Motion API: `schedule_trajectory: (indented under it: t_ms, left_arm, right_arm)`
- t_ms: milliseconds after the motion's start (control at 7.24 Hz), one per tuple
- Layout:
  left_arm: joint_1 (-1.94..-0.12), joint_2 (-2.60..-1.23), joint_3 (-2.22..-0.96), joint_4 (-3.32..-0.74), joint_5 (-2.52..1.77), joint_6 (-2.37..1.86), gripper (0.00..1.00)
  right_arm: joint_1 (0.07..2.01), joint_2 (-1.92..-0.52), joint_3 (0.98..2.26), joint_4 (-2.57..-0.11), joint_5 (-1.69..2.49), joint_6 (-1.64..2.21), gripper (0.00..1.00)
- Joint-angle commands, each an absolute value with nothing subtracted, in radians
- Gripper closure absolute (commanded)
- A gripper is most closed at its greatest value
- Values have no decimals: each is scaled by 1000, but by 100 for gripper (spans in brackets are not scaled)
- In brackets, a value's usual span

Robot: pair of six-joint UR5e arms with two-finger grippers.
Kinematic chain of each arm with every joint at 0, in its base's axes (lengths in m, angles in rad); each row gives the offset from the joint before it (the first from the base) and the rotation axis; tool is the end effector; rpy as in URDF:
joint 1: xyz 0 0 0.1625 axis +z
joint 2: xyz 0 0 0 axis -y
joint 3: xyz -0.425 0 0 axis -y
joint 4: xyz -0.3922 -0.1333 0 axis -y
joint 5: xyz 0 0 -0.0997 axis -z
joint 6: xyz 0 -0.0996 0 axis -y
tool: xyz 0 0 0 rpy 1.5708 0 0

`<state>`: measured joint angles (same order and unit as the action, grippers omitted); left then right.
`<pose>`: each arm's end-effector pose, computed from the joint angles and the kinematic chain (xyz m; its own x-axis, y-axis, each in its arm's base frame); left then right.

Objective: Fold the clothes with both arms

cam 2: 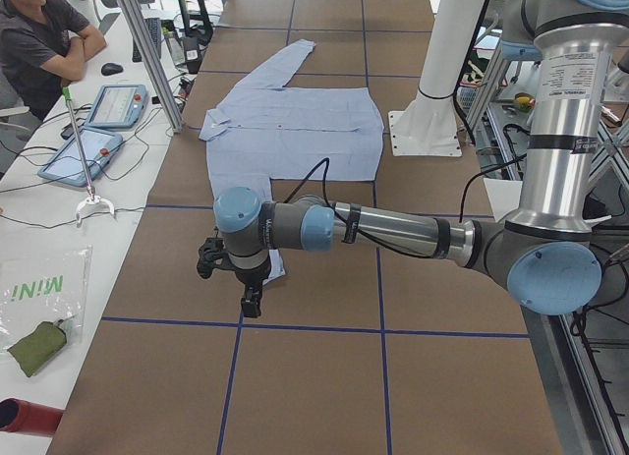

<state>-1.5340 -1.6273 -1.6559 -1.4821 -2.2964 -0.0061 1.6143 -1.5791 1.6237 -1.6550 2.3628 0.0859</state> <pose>-0.0482 -0.5179 0.6006 0.7465 0.0565 -0.6630 -0.0322 0.9983 0.0488 0.0834 -0.4820 0.6439 0.6942 0.1441 0.7052 -0.1034 0.9896 -0.1005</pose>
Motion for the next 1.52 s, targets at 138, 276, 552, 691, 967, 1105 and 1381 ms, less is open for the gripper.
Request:
schedule_trajectory:
  t_ms: [138, 276, 552, 691, 967, 1105, 1381]
  left_arm:
    - [-1534, -1626, -1657, -1483, -2296, -6, 1]
    - [-1534, -1626, -1657, -1483, -2296, -6, 1]
    - [-1535, -1649, -1657, -1486, -2293, -11, 1]
    - [-1593, -1655, -1696, -1499, -2365, -6, 1]
    - [-1592, -1654, -1683, -1682, -2485, -15, 1]
    - [-1591, -1622, -1662, -1721, -2493, -14, 1]
    - [-1591, -1618, -1609, -1756, -2499, -18, 1]
  right_arm:
    - [1617, -1580, 1626, -1652, 2362, 86, 0]
    - [1617, -1580, 1621, -1648, 2362, 86, 0]
    - [1614, -1565, 1623, -1643, 2378, 81, 0]
    - [1612, -1565, 1623, -1644, 2382, 84, 0]
    - [1556, -1565, 1597, -1565, 2452, 87, 0]
    - [1524, -1574, 1570, -1486, 2503, 128, 0]
    - [1429, -1601, 1560, -1180, 2444, 384, 0]
